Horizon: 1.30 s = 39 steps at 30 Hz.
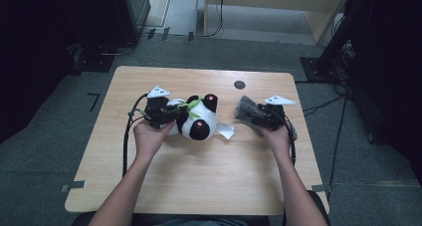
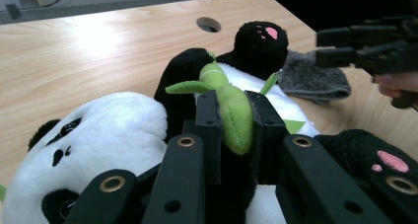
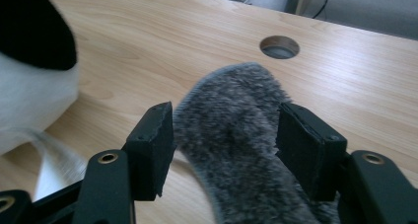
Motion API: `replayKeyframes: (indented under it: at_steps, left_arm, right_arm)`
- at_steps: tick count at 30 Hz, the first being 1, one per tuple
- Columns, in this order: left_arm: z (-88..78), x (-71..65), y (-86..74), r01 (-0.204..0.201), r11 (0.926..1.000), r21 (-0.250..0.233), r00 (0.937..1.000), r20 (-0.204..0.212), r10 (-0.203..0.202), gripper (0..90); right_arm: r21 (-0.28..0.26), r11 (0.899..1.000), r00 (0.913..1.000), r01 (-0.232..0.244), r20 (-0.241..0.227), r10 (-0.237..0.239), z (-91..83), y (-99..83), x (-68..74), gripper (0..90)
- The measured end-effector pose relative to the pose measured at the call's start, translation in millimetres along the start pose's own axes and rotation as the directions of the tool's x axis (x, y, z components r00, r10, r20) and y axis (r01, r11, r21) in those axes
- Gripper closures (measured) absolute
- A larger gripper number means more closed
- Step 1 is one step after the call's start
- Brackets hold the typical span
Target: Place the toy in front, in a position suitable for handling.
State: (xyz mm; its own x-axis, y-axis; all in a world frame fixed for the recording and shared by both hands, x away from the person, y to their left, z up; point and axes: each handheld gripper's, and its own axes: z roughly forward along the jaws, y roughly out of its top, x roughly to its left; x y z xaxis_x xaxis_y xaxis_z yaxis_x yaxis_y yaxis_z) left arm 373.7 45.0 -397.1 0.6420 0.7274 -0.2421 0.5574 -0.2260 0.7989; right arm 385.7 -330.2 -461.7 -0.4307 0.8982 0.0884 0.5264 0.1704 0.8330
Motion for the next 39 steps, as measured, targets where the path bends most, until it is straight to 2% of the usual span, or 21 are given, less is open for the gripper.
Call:
replayKeyframes:
  at_steps: [5, 7, 10, 14, 19, 21, 22, 25, 27, 28, 34, 39]
  left_arm:
    - [6.3, -12.1, -2.8, -0.010, 0.9999, 0.003, 0.9995, 0.029, 0.010, 78.1]
    - [8.3, -13.5, -3.7, -0.018, 0.9998, 0.008, 0.9994, 0.030, 0.017, 78.0]
    - [14.0, -16.4, -6.5, -0.033, 0.9992, 0.023, 0.9989, 0.034, 0.032, 77.9]
    - [18.8, -19.4, -9.5, -0.055, 0.9980, 0.030, 0.9980, 0.033, 0.054, 76.7]
    - [17.7, -16.3, -11.1, -0.060, 0.9981, 0.017, 0.9972, 0.046, 0.059, 73.1]
    - [16.8, -15.3, -11.6, -0.054, 0.9985, 0.007, 0.9973, 0.050, 0.053, 68.8]
    - [15.1, -13.4, -12.0, -0.066, 0.9978, -0.006, 0.9965, 0.051, 0.067, 64.2]
    - [12.6, -12.2, -13.1, -0.104, 0.9945, -0.006, 0.9943, 0.023, 0.104, 57.2]
    - [11.9, -11.5, -13.5, -0.103, 0.9947, -0.007, 0.9944, 0.024, 0.103, 54.0]
    - [11.1, -9.8, -13.8, -0.096, 0.9953, -0.006, 0.9949, 0.029, 0.096, 52.3]
    - [3.6, -5.5, -14.3, -0.129, 0.9915, -0.021, 0.9915, 0.015, 0.129, 39.6]
    - [-3.8, 0.8, -14.2, -0.111, 0.9931, -0.037, 0.9931, 0.032, 0.113, 35.5]
  right_arm:
    - [0.038, 0.999, 0.9991, 0.011, 0.040, -0.013, 7.8, 1.3, -16.3, 39.0]
    - [0.038, 0.999, 0.9985, -0.005, 0.054, 0.003, 10.0, 1.7, -22.0, 39.8]
    - [0.050, 0.998, 0.9989, -0.031, 0.038, 0.029, 13.0, 0.9, -26.5, 43.5]
    - [0.118, 0.993, 0.9991, 0.003, 0.041, -0.008, 28.3, -3.9, -27.5, 39.5]
    - [0.145, 0.989, 0.9997, -0.014, 0.022, 0.011, 38.3, -11.4, -29.5, 41.8]
    - [0.152, 0.988, 0.9997, -0.011, 0.021, 0.008, 40.3, -12.8, -29.8, 43.8]
    - [0.168, 0.986, 0.9999, -0.004, 0.011, 0.003, 43.8, -15.4, -29.5, 48.1]
    - [0.179, 0.984, 1.0000, 0.001, -0.009, 0.001, 45.3, -16.3, -29.9, 57.1]
    - [0.182, 0.983, 0.9999, -0.001, -0.015, 0.004, 45.5, -16.6, -30.5, 60.4]
    - [0.195, 0.981, 0.9997, 0.002, -0.022, 0.003, 46.2, -17.8, -32.5, 66.9]
    - [0.203, 0.979, 0.9991, -0.030, -0.023, 0.035, 43.2, -16.6, -37.3, 72.7]
    - [0.183, 0.983, 0.9992, -0.028, -0.024, 0.033, 34.2, -9.4, -35.3, 73.2]
